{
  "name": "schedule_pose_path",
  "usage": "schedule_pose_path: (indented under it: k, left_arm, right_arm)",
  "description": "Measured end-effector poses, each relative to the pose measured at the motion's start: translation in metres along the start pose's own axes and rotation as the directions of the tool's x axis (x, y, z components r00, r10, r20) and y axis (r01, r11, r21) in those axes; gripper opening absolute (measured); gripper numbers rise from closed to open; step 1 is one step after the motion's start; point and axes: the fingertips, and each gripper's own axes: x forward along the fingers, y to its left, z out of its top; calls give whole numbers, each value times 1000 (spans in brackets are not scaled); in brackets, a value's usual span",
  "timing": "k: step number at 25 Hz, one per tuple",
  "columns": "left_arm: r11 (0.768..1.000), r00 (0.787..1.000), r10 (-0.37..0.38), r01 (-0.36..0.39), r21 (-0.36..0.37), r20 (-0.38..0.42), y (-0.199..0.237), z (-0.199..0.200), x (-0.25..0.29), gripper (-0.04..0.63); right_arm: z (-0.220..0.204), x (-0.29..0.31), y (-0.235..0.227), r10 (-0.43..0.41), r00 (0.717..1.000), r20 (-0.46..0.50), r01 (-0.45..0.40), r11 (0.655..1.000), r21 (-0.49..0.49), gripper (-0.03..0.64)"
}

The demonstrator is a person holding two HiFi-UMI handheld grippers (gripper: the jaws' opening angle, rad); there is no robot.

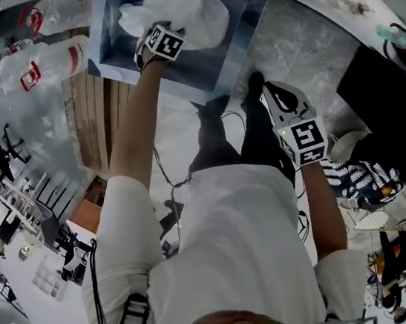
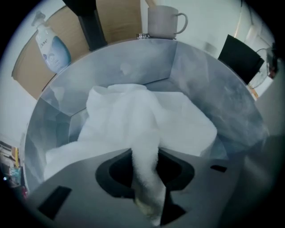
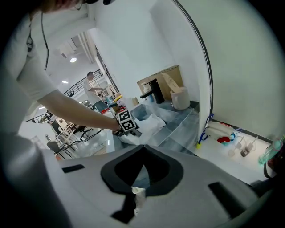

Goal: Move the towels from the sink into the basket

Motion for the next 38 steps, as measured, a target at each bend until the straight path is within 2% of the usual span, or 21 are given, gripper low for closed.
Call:
schedule_pose_path:
  k: [2,6,10,14,19,23,28,33,38]
  left_arm:
    - [999,1000,-11,12,-45,28,-5,3,-12,99]
    - [992,994,-34,47,-120,104,-8,3,-49,91]
    - [987,975,26,10,-159,219,-5,2,-105,89]
    - [973,936,105,-28,-227,337,-7,-1,-167,89]
    - [949,878,131,23,-313,460,-23,-12,-240,87]
    - [930,836,153,59,-364,527,-32,-31,-289,87]
    - [905,780,200,85,-417,593,-40,-61,-348,87]
    - [856,708,292,108,-506,643,-41,-102,-406,89]
    - [812,668,380,91,-577,640,-48,-152,-446,87]
  right_arm:
    - [0,-5,2,1,1000,0,-1,1000,-12,-2]
    - [18,-9,12,1,1000,18,0,999,-49,-2]
    - [41,-14,32,3,999,41,0,997,-82,-2]
    - [62,-21,54,12,998,65,-4,991,-131,-2]
    - [79,-31,82,20,996,91,-3,983,-182,-2]
    - [88,-36,106,25,995,96,-4,977,-213,-2]
    - [97,-38,133,44,994,104,-15,965,-262,-2]
    - [115,-39,154,57,990,130,-16,955,-297,-2]
    - [129,-39,181,85,985,152,-31,944,-330,-2]
